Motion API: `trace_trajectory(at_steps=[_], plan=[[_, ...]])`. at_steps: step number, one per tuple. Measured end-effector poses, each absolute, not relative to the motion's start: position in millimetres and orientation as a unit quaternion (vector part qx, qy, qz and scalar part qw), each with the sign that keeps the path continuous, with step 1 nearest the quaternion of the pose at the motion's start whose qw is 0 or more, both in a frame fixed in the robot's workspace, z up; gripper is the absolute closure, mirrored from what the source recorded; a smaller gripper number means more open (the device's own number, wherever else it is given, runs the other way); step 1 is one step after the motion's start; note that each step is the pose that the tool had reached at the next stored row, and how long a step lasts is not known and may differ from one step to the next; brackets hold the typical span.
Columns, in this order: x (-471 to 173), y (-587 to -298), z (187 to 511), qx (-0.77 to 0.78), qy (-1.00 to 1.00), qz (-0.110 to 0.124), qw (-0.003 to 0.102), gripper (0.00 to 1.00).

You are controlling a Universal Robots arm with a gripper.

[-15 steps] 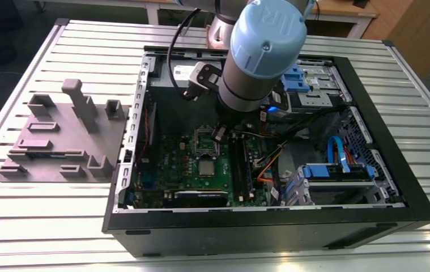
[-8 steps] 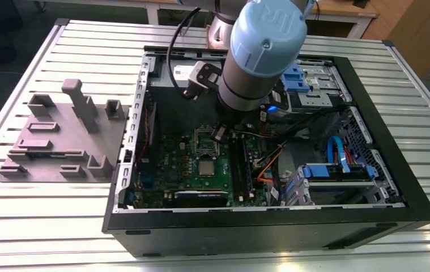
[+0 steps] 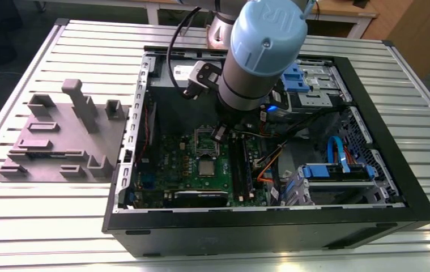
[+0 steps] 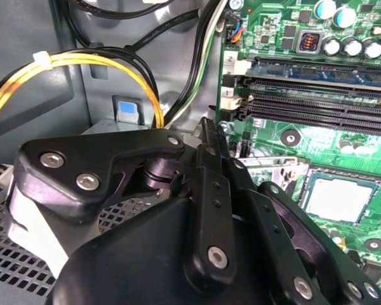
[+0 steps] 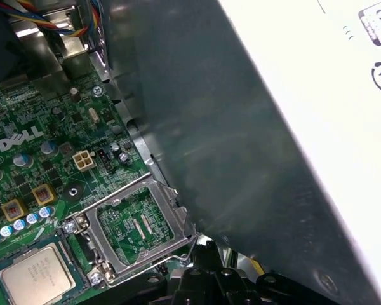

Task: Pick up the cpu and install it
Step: 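Close the cpu cover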

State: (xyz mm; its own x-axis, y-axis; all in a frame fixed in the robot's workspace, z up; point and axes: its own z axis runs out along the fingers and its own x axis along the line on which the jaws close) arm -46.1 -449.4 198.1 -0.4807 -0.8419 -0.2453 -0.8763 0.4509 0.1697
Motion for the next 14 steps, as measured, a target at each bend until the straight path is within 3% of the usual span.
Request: trace_trajectory(at_steps=[14], plan=[[-46.2, -449.5, 206.4, -0.506, 0.85, 0.136, 0.061, 0.89]])
